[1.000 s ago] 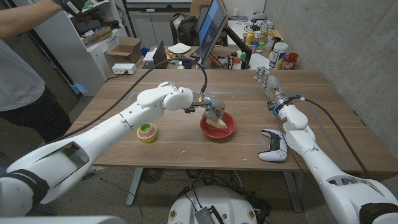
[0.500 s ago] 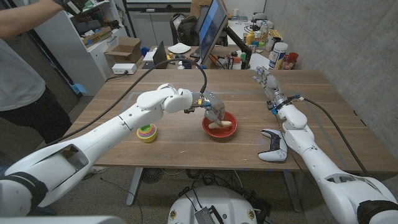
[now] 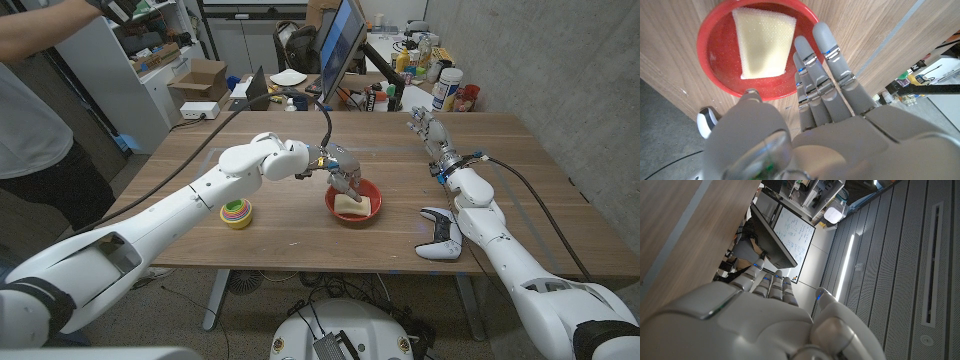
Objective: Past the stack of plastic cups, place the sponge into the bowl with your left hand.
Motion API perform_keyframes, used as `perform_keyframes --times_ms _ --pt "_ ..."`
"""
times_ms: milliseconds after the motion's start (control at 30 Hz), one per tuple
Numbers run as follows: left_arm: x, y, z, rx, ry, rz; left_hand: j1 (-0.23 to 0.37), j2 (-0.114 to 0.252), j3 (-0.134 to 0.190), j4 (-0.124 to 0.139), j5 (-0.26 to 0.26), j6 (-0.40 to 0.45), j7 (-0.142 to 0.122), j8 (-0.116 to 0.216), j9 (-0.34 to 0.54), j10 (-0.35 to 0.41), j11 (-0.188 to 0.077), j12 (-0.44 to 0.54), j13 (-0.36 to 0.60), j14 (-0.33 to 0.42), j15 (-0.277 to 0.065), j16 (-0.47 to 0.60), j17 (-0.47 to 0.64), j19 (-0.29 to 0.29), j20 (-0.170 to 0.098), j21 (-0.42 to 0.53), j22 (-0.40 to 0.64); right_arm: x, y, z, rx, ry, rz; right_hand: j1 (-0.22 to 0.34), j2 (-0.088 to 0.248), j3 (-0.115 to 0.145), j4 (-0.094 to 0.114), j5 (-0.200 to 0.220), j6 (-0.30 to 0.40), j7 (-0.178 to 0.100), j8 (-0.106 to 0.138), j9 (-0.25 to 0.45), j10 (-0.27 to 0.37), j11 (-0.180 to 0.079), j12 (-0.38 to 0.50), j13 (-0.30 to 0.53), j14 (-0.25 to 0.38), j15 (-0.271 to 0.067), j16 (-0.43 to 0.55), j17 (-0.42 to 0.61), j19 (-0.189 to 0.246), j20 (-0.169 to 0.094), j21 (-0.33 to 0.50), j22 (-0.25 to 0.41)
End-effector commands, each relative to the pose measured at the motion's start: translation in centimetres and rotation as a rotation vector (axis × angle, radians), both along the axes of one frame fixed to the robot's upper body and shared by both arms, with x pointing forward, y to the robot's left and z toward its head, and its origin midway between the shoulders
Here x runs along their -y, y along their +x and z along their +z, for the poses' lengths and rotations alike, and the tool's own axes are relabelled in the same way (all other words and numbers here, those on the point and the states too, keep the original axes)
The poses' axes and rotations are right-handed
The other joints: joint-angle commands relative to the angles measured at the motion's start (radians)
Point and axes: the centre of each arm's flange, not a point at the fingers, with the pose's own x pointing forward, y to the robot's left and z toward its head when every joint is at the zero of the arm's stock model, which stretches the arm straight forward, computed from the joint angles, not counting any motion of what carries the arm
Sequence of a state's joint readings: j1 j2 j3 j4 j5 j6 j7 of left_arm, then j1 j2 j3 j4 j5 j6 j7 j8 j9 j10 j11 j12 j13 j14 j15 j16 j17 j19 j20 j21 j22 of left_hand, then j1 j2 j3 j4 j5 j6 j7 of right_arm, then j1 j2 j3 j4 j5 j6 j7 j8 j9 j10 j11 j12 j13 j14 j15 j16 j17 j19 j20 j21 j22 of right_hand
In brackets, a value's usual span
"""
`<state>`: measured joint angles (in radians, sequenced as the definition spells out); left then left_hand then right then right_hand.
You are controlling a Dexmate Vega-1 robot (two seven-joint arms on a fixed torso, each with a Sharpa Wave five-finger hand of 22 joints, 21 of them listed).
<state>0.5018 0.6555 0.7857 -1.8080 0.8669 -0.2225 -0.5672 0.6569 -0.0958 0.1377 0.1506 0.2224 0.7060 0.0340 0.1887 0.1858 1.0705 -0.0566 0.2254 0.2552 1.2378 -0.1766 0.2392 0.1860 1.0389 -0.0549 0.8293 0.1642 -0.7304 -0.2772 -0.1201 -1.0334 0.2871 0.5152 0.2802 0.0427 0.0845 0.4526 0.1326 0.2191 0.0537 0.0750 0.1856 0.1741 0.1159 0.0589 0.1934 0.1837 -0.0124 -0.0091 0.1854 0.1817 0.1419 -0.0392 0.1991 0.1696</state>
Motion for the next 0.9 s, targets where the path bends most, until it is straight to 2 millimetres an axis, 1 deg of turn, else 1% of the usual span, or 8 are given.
perform_keyframes --times_ms 33,267,400,433,533,667,800,900 --pt "-0.8 -0.2 1.0 0.060 -0.031 0.030 -0.005 0.003 -0.001 0.001 0.012 0.011 -0.004 0.005 0.003 -0.009 0.004 -0.008 -0.001 -0.013 0.007 -0.011 0.001 -0.003 0.010 -0.009 0.003 0.1 0.0 0.2 0.005 0.001 0.004 0.007 0.032 -0.004 0.003 0.006 0.006 0.003 0.002 0.004 0.010 -0.004 0.001 0.004 0.008 -0.005 0.002 0.000 0.006 -0.024 -0.001 0.005" --pt "-1.2 -0.8 1.9 0.093 -0.056 0.043 -0.010 0.004 -0.007 -0.002 0.018 0.000 -0.013 0.000 0.002 -0.045 -0.001 -0.023 -0.010 -0.076 0.027 -0.035 0.001 -0.020 0.027 -0.041 0.003 0.0 0.1 0.2 0.002 -0.004 0.006 0.007 0.032 -0.004 0.003 0.006 0.006 0.002 0.002 0.004 0.010 -0.004 0.001 0.004 0.007 -0.005 0.002 0.000 0.005 -0.024 -0.001 0.005" --pt "-1.4 -0.9 2.3 0.102 -0.064 0.054 -0.023 0.001 -0.019 -0.004 0.021 -0.014 -0.012 -0.003 0.002 -0.114 0.003 -0.037 -0.019 -0.176 0.045 -0.057 0.001 -0.044 0.053 -0.086 0.002 0.0 0.1 0.3 0.004 -0.004 0.006 0.007 0.033 -0.004 0.003 0.006 0.006 0.002 0.002 0.004 0.010 -0.004 0.000 0.004 0.007 -0.005 0.002 0.000 0.005 -0.024 -0.001 0.005" --pt "-1.4 -0.9 2.3 0.112 -0.060 0.051 -0.025 0.002 -0.021 -0.005 0.021 -0.015 -0.009 -0.003 0.002 -0.135 0.025 -0.040 -0.021 -0.197 0.049 -0.058 0.002 -0.048 0.059 -0.096 0.002 0.0 0.1 0.3 0.005 -0.002 0.006 0.007 0.033 -0.004 0.003 0.006 0.006 0.001 0.002 0.004 0.010 -0.004 0.000 0.004 0.007 -0.005 0.002 0.000 0.005 -0.024 -0.001 0.005" --pt "-1.4 -0.9 2.4 0.110 -0.061 0.063 -0.040 0.003 -0.031 -0.003 0.021 -0.020 0.039 -0.002 0.002 -0.189 0.035 -0.043 -0.027 -0.257 0.059 -0.059 0.003 -0.062 0.073 -0.127 0.002 0.1 0.0 0.3 0.004 -0.002 0.003 0.007 0.033 -0.004 0.003 0.006 0.006 0.002 0.002 0.004 0.010 -0.003 0.001 0.004 0.008 -0.004 0.002 0.000 0.005 -0.023 -0.001 0.005" --pt "-1.6 -1.1 2.6 0.146 -0.064 0.071 -0.052 0.003 -0.040 -0.002 0.022 -0.034 0.071 -0.006 0.003 -0.252 0.049 -0.049 -0.032 -0.321 0.073 -0.063 0.004 -0.077 0.077 -0.153 0.003 0.2 0.0 0.3 0.005 -0.002 0.005 0.007 0.033 -0.005 0.003 0.006 0.007 0.002 0.002 0.004 0.010 -0.004 0.000 0.004 0.008 -0.004 0.002 0.000 0.005 -0.023 -0.001 0.005" --pt "-1.9 -1.3 3.0 0.166 -0.081 0.075 -0.066 -0.003 -0.055 -0.006 0.024 -0.078 0.073 -0.011 0.003 -0.328 0.073 -0.048 -0.040 -0.419 0.108 -0.067 0.003 -0.112 0.109 -0.200 0.003 0.2 -0.1 0.5 0.008 -0.005 0.004 0.007 0.033 -0.005 0.003 0.006 0.006 0.003 0.001 0.004 0.010 -0.003 0.000 0.004 0.008 -0.005 0.002 0.000 0.005 -0.023 -0.001 0.005" --pt "-2.1 -1.3 3.4 0.172 -0.089 0.090 -0.071 -0.003 -0.060 -0.006 0.025 -0.092 0.076 -0.011 0.003 -0.351 0.074 -0.047 -0.043 -0.457 0.120 -0.067 0.003 -0.137 0.124 -0.222 0.003 0.1 -0.1 0.7 0.011 -0.009 0.005 0.007 0.033 -0.005 0.003 0.006 0.006 0.002 0.001 0.004 0.009 -0.004 0.000 0.004 0.008 -0.005 0.002 0.000 0.004 -0.024 -0.001 0.005"
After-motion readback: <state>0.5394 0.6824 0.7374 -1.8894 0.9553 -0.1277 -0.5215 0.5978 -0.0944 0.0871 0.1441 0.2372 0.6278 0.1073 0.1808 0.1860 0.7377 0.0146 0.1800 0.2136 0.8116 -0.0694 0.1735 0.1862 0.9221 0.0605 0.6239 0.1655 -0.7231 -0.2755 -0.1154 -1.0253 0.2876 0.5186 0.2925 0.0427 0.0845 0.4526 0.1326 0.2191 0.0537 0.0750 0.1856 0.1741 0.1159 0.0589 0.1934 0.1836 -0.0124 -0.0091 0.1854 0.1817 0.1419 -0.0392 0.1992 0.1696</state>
